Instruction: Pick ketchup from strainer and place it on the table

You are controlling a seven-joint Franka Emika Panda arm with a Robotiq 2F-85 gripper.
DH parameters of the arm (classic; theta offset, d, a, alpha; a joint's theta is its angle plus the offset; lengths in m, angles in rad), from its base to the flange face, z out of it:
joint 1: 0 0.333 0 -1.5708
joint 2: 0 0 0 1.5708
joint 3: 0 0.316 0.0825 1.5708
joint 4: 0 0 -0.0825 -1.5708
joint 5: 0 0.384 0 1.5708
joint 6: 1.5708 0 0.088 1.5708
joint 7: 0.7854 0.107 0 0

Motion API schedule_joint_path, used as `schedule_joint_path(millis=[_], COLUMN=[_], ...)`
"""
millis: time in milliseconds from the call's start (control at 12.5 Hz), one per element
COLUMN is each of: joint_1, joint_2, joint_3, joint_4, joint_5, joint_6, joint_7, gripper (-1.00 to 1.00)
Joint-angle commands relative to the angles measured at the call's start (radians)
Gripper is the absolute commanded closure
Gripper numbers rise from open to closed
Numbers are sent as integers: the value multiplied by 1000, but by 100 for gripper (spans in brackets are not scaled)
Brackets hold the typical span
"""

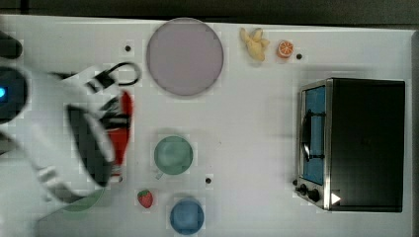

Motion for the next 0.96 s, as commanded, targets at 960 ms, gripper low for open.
schedule_joint_path(millis=[960], joint_1=[-121], joint_2=[2], joint_3=[-393], joint_4=[-284], joint_5=[-1], joint_6=[325], joint_7=[-305], gripper=[-13])
